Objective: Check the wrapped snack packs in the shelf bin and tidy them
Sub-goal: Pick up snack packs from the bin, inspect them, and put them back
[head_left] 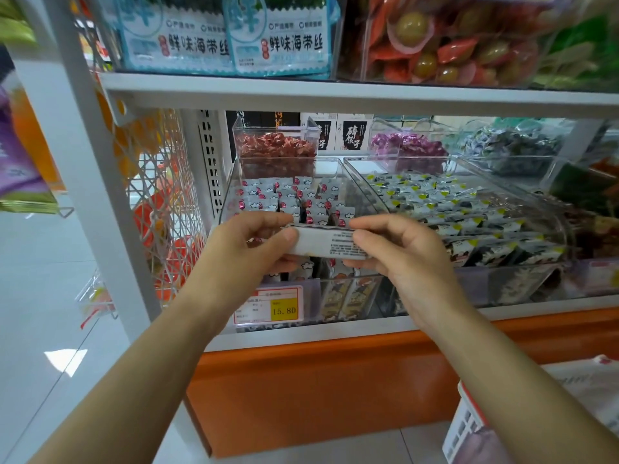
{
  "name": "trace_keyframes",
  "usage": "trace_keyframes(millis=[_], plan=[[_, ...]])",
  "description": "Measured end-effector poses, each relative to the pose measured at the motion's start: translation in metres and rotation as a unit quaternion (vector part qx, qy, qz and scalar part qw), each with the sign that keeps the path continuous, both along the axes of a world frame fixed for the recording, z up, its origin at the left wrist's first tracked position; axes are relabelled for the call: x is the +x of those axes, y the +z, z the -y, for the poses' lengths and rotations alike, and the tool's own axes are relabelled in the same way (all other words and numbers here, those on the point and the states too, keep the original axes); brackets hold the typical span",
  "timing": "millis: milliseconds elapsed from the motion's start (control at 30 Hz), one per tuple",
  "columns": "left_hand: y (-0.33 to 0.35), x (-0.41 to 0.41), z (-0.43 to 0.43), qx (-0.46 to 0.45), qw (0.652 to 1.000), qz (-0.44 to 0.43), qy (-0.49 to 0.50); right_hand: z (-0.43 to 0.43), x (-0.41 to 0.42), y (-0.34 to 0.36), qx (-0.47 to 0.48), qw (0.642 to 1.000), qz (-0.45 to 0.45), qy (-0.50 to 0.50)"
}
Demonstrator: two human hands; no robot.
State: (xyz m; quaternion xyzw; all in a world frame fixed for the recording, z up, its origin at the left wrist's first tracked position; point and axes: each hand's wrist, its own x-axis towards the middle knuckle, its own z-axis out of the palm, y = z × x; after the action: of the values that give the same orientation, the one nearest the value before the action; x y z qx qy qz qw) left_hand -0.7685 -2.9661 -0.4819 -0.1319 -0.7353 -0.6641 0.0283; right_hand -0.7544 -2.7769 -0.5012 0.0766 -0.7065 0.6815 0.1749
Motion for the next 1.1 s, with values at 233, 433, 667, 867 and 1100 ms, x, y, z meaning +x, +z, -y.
trace_keyframes(millis=[233,433,667,867,1100], plan=[[0.004,0.005,-0.003,-0.044,0.999,-0.024,-0.019,0.001,0.001,0.003,0.024,0.997,-0.015,-0.068],[0.003,0.008,-0.003,-0.120,0.992,-0.046,-0.005,0.001,0.005,0.006,0.137,0.984,-0.068,-0.094],[0.010,0.006,0.001,-0.122,0.992,-0.020,-0.020,0.004,0.006,0.009,0.157,0.984,-0.074,-0.039],[0.014,0.001,0.013,-0.197,0.979,-0.039,-0.042,0.003,0.005,0.010,0.127,0.991,-0.031,0.014],[0.013,0.001,0.013,-0.172,0.982,-0.049,-0.062,0.006,0.002,0.005,0.096,0.995,-0.024,-0.010]])
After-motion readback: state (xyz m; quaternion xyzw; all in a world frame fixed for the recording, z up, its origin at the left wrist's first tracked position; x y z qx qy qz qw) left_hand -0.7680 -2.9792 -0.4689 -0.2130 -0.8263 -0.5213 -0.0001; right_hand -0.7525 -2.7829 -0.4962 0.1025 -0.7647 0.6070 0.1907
